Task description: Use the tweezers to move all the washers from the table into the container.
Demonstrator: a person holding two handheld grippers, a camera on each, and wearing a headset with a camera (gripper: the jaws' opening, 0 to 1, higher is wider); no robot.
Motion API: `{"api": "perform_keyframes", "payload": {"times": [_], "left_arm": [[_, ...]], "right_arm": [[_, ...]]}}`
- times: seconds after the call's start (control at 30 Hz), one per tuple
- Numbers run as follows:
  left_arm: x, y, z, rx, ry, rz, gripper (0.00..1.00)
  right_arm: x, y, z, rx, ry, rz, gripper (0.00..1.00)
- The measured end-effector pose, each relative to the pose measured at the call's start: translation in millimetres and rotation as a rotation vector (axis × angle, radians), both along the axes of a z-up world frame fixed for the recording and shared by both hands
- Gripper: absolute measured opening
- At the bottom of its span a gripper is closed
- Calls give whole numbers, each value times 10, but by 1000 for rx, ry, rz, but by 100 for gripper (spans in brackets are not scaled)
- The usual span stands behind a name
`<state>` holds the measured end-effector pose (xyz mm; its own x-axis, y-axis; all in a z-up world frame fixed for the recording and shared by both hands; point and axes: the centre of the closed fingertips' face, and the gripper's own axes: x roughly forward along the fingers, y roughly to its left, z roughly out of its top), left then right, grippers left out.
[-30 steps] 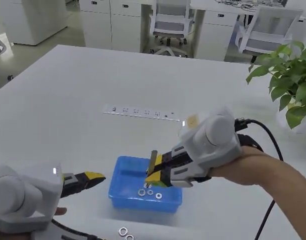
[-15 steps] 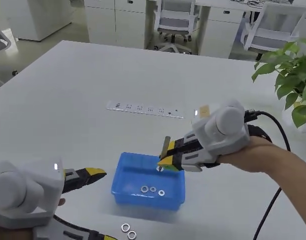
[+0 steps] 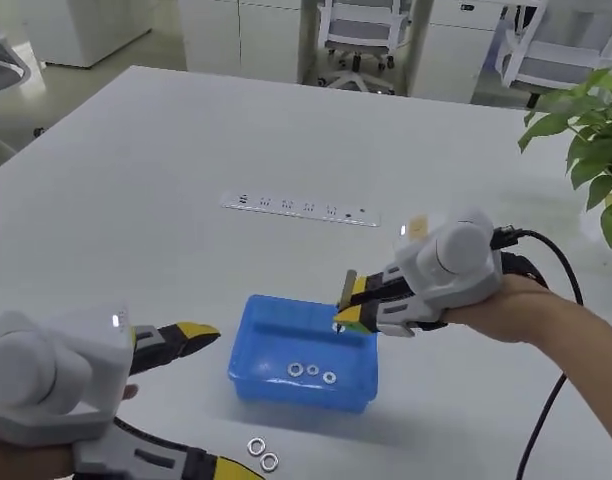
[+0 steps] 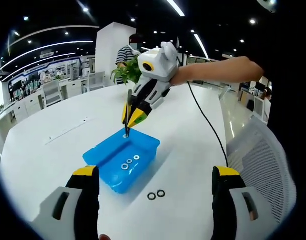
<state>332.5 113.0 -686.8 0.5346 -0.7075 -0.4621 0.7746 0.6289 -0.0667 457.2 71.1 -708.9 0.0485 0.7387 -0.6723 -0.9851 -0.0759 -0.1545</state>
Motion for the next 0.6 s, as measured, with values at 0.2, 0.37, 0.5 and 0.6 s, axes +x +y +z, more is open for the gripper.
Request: {"api": "perform_keyframes", "payload": {"times": [0.2, 0.37, 0.5, 0.6], "left_arm": [[35, -30, 17, -7, -3, 1, 99], [66, -28, 13, -8, 0, 4, 99], [95, -31, 9, -9, 3, 6, 99], [115, -33, 6, -11, 5, 7, 99]], "right_arm": [[-4, -1, -144, -5, 13, 11, 9], [-33, 12, -255, -10, 29, 18, 9], [-51, 25, -355, -17, 47, 20, 9], [-68, 27, -409, -22, 51, 25, 9]]}}
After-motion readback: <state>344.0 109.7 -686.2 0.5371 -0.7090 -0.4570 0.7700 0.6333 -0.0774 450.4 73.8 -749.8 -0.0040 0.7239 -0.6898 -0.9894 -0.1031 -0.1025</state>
